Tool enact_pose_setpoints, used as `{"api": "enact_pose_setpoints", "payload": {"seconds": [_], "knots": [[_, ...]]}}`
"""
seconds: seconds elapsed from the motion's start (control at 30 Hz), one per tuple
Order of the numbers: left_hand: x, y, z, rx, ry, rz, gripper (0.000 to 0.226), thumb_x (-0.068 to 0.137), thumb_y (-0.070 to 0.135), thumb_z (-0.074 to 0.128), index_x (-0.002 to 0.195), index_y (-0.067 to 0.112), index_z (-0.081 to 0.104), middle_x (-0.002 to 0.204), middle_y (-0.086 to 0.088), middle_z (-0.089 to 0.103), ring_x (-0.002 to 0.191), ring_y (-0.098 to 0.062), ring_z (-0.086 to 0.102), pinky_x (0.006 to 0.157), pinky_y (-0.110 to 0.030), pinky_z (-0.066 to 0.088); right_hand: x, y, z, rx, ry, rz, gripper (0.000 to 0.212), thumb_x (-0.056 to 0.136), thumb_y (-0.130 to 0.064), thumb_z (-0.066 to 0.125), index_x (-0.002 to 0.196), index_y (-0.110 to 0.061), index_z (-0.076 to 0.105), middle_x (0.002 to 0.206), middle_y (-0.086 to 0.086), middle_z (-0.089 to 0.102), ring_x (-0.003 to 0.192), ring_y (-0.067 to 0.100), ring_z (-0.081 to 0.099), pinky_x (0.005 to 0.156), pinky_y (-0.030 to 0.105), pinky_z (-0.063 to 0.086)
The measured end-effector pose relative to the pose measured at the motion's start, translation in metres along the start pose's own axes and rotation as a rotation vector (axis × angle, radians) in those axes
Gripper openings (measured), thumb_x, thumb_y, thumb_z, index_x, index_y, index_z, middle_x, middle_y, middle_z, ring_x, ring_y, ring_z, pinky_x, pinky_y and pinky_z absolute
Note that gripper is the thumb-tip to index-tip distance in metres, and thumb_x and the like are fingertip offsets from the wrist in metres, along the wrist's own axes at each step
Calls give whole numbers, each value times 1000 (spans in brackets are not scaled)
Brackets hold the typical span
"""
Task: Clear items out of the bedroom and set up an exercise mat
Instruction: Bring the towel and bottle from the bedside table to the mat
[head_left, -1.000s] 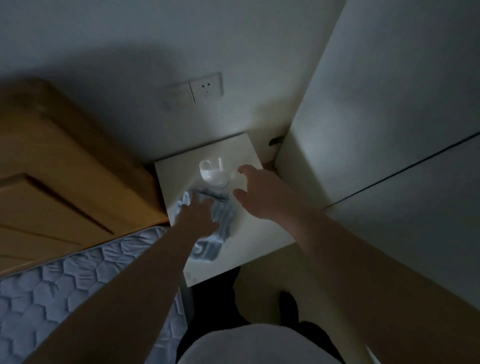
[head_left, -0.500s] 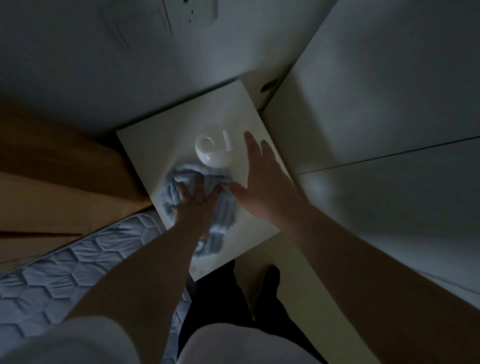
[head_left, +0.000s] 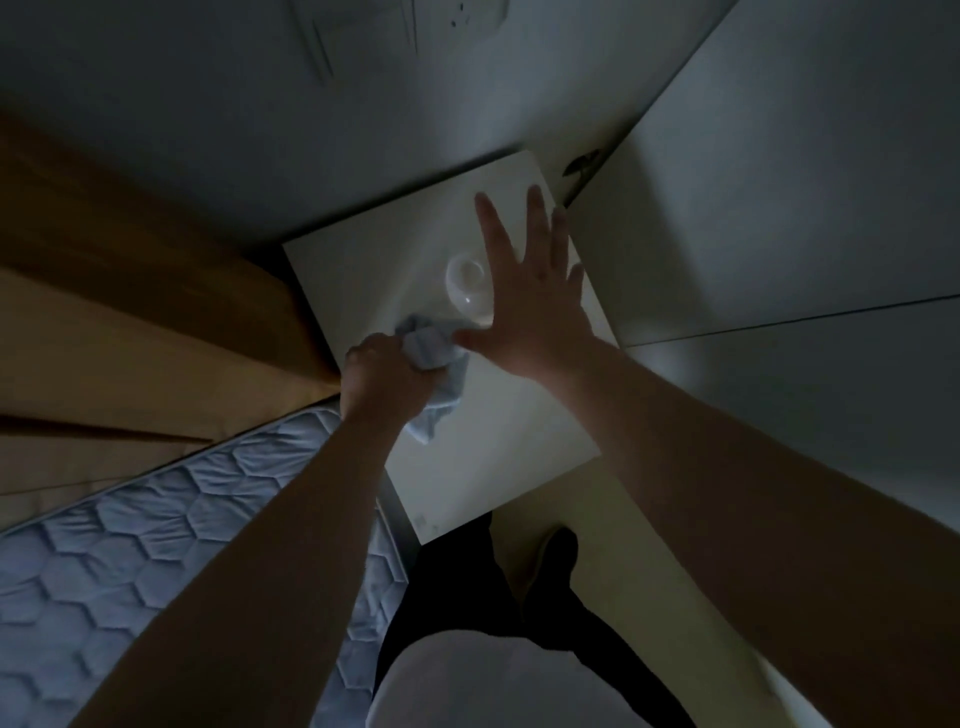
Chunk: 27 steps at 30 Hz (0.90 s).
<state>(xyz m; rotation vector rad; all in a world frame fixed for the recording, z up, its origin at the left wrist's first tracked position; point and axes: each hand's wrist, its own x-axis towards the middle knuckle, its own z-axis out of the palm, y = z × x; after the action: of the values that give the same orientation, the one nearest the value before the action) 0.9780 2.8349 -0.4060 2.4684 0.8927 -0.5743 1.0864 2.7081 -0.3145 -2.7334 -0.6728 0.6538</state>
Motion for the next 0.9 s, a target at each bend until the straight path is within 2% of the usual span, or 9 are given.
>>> {"api": "enact_pose_setpoints", "payload": {"seconds": [0.07, 0.1, 0.2, 0.27, 0.37, 0.47, 0.63, 0.77, 0.9], "knots": [[-7, -5, -15, -6, 38, -43, 46, 80, 58, 63, 86, 13, 69, 81, -8, 69, 82, -29, 69, 66, -30, 51, 15, -1, 9, -33, -40, -22, 125, 67, -59, 82, 157, -37, -2, 163, 8, -26, 149, 42, -18, 110, 72, 17], [-10, -8, -22, -33, 43, -79, 43, 80, 55, 64, 83, 12, 69, 77, -7, 68, 79, -30, 69, 63, -29, 48, 20, -2, 14, -38, -52, -26, 117, 67, -55, 84, 155, -37, 9, 164, 7, -20, 150, 43, -11, 110, 71, 26], [-18, -19, -34, -78, 81, -151, 39, 81, 49, 64, 80, 10, 68, 80, -11, 69, 80, -33, 67, 65, -30, 48, 27, 1, 21, -57, 24, -35, 85, 69, -37, 86, 138, -35, 37, 159, 6, 18, 137, 39, 30, 88, 53, 54], [-23, -20, -41, -108, 86, -157, 35, 83, 46, 64, 77, 12, 66, 80, -13, 69, 79, -33, 67, 65, -30, 47, 28, 2, 19, -76, 43, -39, 79, 70, -28, 82, 136, -36, 39, 148, 4, 31, 123, 36, 40, 80, 46, 56], [-33, -15, -51, -160, 90, -145, 31, 80, 44, 65, 72, 14, 64, 74, -10, 68, 75, -33, 66, 65, -32, 51, 25, 2, 12, -72, 10, -31, 78, 70, -26, 81, 136, -35, 40, 144, 6, 34, 118, 38, 42, 77, 44, 54], [-41, 2, -68, -135, 73, -91, 34, 81, 48, 61, 65, 18, 55, 61, 1, 56, 70, -27, 62, 55, -27, 37, 7, 6, -9, -10, 28, 22, 75, 69, -28, 79, 134, -34, 42, 141, 6, 36, 116, 37, 43, 74, 39, 51], [-57, 58, -110, -60, 79, 136, 36, 88, 46, 59, 65, 19, 51, 61, 3, 50, 62, -19, 54, 57, -27, 37, -53, 16, -73, -40, 154, 87, 72, 67, -32, 80, 130, -34, 44, 136, 5, 42, 111, 36, 49, 80, 41, 55], [-80, 119, -145, -51, 93, 340, 37, 81, 49, 69, 63, 21, 50, 59, 8, 49, 56, -13, 47, 57, -27, 35, -114, 35, -149, -44, 142, 199, 73, 71, -41, 80, 133, -35, 42, 137, 1, 41, 113, 32, 47, 79, 35, 44], [-125, 180, -174, -82, 62, 608, 37, 78, 48, 75, 62, 20, 57, 56, 7, 54, 53, -1, 49, 51, -22, 36, -181, 57, -208, -57, 142, 336, 74, 66, -48, 79, 131, -37, 45, 127, -1, 46, 106, 30, 54, 81, 38, 49]]}}
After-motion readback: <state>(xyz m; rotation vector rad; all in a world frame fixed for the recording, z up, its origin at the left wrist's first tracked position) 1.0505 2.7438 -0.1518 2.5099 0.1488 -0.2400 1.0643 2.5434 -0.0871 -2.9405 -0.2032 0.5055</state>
